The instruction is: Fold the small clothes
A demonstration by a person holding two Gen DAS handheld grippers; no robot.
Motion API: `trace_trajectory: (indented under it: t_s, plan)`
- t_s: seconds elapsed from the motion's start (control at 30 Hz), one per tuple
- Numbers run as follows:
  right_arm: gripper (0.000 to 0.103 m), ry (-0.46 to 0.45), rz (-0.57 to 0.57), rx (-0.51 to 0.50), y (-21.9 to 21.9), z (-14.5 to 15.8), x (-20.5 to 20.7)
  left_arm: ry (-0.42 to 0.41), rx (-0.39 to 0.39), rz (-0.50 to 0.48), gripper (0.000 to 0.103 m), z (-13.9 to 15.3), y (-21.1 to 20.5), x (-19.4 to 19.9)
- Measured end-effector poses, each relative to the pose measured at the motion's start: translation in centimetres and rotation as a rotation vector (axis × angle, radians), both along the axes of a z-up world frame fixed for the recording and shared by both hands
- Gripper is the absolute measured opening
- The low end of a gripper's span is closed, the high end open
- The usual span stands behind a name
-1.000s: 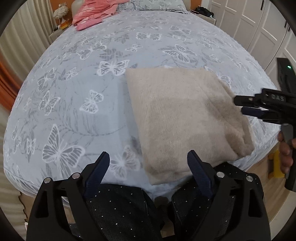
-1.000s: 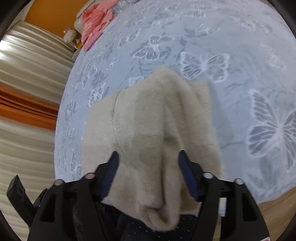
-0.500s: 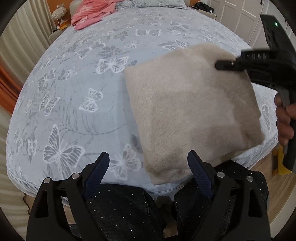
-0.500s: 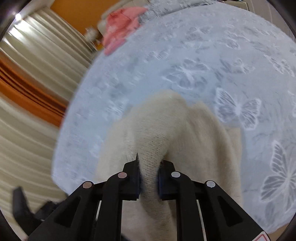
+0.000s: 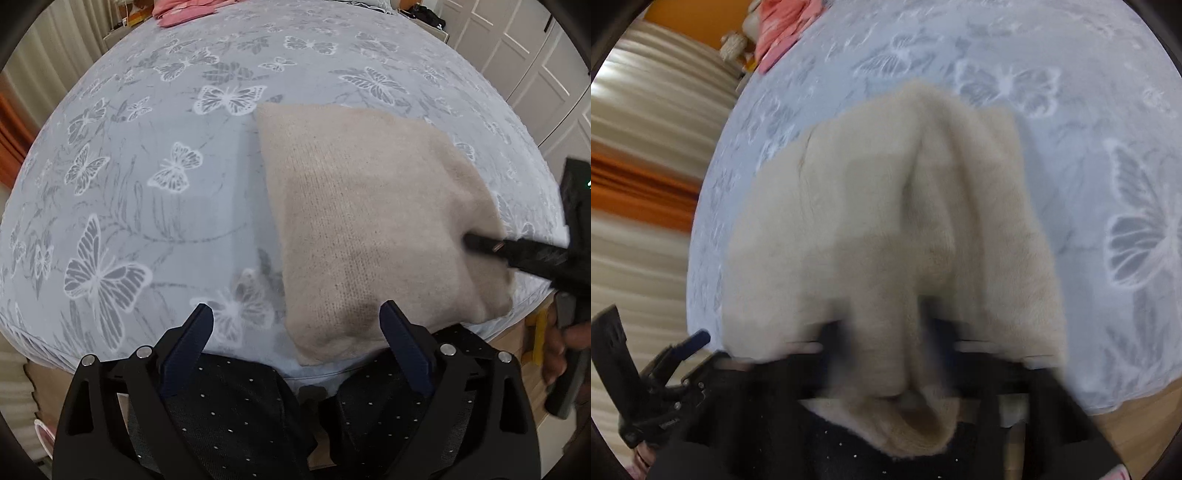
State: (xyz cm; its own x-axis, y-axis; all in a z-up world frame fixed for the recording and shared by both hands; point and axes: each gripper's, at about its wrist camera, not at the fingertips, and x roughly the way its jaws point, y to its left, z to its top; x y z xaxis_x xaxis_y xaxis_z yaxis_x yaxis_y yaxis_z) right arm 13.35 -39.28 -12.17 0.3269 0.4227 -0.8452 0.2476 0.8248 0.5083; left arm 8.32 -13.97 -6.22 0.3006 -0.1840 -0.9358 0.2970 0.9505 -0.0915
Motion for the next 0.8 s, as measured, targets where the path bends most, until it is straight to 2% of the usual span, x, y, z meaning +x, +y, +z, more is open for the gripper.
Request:
trace_trajectory:
  t_s: [0.07, 0.17, 0.27, 0.33, 0.37, 0.4, 0.43, 0.47, 0.53, 0.6, 0.63, 0.67, 0.77, 0.8]
  plan:
    - [0.021, -0.083, -0.01, -0.017, 0.1, 2.1, 0.0, 0.003, -0.015, 0.004, 0.089, 0.3, 0.1, -0.2]
    - [0.019, -0.224, -0.015, -0.071, -0.1, 7.0, 0.4, -0.001, -0.014, 0.004, 0.089, 0.5, 0.2, -0.4]
    - [0.019, -0.28, -0.043, -0.152, -1.7, 9.6, -0.5, -0.007, -0.005, 0.001, 0.089, 0.5, 0.3, -0.4]
    - [0.019, -0.22, -0.052, -0.22, -2.9, 7.6, -0.5, -0.004, -0.01, 0.008, 0.089, 0.4, 0.3, -0.4]
    - [0.019, -0.139, -0.048, -0.256, -3.6, 4.9, -0.7, 0.001, -0.018, 0.012, 0.089, 0.3, 0.3, -0.3]
    - [0.021, -0.034, -0.039, -0.239, -4.2, 1.5, -0.9, 0.012, -0.037, 0.016, 0.089, 0.2, 0.2, -0.3]
    - [0.024, 0.014, -0.042, -0.217, -4.5, -0.2, -1.1, 0.026, -0.061, 0.02, 0.089, 0.1, 0.1, -0.2]
    - [0.028, 0.002, -0.073, -0.19, -4.8, -0.7, -1.6, 0.035, -0.076, 0.024, 0.089, 0.1, 0.0, 0.0]
    - [0.036, -0.042, -0.114, -0.157, -5.2, 0.6, -1.8, 0.047, -0.104, 0.027, 0.09, 0.1, -0.2, 0.3]
    - [0.06, -0.067, -0.161, -0.123, -5.8, 1.8, -1.5, 0.071, -0.162, 0.041, 0.092, 0.2, -0.3, 1.0]
    - [0.067, -0.07, -0.173, -0.114, -6.1, 2.2, -1.1, 0.094, -0.2, 0.056, 0.094, 0.1, -0.3, 1.5]
    - [0.076, -0.067, -0.176, -0.114, -6.3, 2.1, -1.0, 0.136, -0.269, 0.083, 0.095, -0.3, -0.3, 2.3]
    - [0.078, -0.021, -0.181, -0.093, -7.3, 0.8, -0.6, 0.262, -0.429, 0.193, 0.096, -2.4, -0.2, 4.7]
    - [0.078, 0.002, -0.184, -0.066, -7.4, 0.0, -0.4, 0.287, -0.449, 0.22, 0.096, -3.1, -0.2, 5.2]
